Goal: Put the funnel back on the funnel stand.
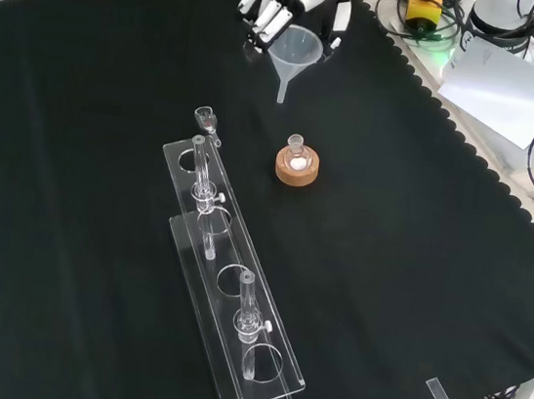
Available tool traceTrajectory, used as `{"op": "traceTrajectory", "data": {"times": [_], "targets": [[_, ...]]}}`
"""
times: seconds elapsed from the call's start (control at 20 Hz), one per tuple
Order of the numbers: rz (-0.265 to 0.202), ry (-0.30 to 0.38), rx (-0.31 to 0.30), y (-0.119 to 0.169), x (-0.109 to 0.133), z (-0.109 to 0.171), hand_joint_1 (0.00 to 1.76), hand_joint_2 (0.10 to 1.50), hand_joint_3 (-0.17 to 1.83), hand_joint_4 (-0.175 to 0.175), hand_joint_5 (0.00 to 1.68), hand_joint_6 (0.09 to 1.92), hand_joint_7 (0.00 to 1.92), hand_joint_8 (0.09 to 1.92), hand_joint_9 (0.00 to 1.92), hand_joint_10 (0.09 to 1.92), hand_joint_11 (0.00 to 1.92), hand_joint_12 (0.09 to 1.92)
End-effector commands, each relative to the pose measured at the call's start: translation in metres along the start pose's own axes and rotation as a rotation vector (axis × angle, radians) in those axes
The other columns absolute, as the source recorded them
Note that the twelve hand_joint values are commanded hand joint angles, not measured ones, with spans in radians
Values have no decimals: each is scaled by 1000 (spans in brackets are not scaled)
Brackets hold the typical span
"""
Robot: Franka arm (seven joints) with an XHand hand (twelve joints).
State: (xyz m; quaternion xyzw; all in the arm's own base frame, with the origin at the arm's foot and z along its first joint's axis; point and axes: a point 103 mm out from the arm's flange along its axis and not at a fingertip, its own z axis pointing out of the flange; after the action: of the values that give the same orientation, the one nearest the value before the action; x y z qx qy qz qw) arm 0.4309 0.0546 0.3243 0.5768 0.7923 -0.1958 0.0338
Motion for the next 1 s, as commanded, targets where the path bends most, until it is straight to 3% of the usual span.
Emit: {"op": "traceTrajectory", "data": {"times": [0.05, 0.45, 1.0], "targets": [[-13, 35, 2, 20, -4, -14, 975, 646, 716, -38, 634, 762, 782, 700, 1209, 545, 659, 1230], [-7, 62, -39, 56, -19, -34, 974, 645, 718, -37, 634, 771, 781, 704, 1204, 549, 660, 1230], [-46, 54, -70, 109, -19, -54, 972, 645, 721, -39, 638, 779, 781, 708, 1201, 555, 663, 1230]]}}
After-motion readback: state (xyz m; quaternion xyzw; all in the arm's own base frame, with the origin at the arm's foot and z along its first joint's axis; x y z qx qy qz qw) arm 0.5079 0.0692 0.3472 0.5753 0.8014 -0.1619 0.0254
